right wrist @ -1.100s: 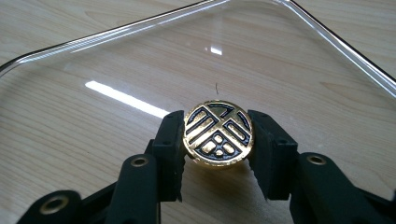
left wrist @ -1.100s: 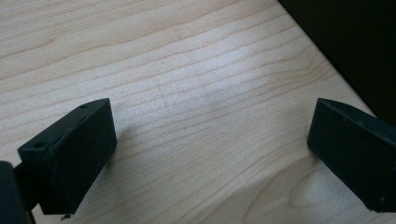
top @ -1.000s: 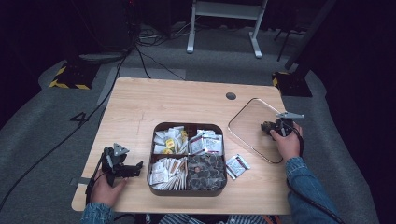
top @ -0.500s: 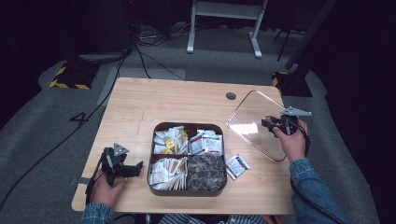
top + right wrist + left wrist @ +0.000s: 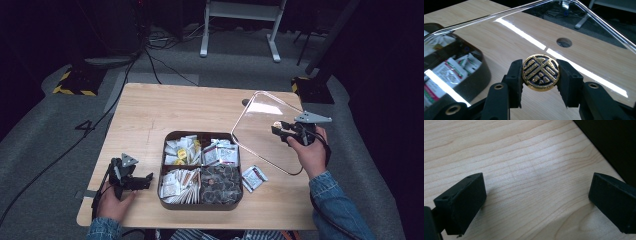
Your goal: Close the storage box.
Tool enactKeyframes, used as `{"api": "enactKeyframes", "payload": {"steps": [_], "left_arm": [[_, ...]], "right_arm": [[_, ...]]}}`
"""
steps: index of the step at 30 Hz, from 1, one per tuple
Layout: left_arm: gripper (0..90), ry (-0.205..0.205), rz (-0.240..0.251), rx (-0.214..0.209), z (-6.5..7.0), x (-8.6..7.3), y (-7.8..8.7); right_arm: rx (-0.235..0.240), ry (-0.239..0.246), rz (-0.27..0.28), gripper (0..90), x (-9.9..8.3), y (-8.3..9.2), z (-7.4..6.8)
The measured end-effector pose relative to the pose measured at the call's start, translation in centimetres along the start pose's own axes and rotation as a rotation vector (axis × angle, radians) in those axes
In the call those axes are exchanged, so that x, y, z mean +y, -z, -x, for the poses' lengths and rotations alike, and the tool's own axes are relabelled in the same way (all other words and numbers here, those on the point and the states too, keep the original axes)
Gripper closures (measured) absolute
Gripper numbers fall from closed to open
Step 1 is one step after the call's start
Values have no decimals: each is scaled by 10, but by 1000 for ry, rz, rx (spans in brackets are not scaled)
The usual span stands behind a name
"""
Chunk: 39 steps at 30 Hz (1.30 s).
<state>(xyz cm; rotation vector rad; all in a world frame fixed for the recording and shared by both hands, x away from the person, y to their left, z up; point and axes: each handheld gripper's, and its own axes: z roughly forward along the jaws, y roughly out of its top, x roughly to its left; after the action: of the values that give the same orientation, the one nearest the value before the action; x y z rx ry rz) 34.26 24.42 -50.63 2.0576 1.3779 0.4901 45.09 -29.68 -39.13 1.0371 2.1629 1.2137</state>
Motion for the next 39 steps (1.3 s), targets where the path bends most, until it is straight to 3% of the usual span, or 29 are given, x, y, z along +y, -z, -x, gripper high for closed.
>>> {"api": "enactKeyframes", "payload": {"steps": [18, 29, 39], "left_arm": [[16, 0, 0, 1, 0, 0, 0], [17, 6, -1, 5, 0, 1, 0], [17, 16, 1, 14, 1, 3, -2]], "right_arm": [[169, 79, -13, 586, 41, -11, -75], [247, 118, -43, 586, 48, -22, -116], [297, 125, -66, 586, 49, -31, -139]]}}
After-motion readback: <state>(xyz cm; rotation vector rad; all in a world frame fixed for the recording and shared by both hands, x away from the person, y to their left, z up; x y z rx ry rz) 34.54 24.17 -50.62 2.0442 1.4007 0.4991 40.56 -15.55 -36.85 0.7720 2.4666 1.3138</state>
